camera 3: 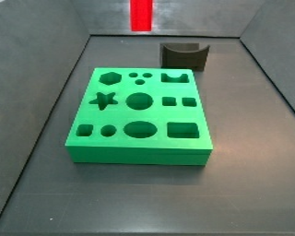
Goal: Insert the double-square object.
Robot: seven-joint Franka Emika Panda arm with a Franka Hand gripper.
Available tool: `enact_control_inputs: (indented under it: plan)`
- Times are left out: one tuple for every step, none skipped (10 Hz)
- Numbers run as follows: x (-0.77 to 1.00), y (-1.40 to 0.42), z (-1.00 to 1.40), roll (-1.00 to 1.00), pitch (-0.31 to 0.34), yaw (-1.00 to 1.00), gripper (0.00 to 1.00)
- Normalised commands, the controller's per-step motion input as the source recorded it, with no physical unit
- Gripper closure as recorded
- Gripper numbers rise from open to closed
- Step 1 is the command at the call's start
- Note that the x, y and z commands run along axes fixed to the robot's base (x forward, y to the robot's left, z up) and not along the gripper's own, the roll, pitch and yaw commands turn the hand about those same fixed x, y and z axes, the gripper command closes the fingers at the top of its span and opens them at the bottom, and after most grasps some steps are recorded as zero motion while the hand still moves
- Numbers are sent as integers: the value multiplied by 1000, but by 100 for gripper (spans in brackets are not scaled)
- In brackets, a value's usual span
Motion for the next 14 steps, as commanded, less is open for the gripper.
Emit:
enact_control_inputs:
  plan:
    - [0,0,-751,0,0,-1000,100]
    - [0,0,-743,0,0,-1000,100]
    - [0,0,-743,0,0,-1000,100]
    - [0,0,-729,0,-3,-1000,100]
    - [0,0,-709,0,-14,-1000,100]
    - [0,0,-683,0,-20,-1000,100]
    - [9,0,-597,-14,-19,-1000,100]
    - [26,0,-566,-27,-13,-1000,100]
    - [29,0,-554,-30,-6,-1000,100]
    - [20,0,-557,-30,0,-1000,100]
    - [26,0,-480,-36,0,-1000,100]
    - [34,0,-414,-47,0,-1000,100]
    - [131,0,-200,-114,0,-951,100]
    - [389,0,-17,-197,7,-766,100]
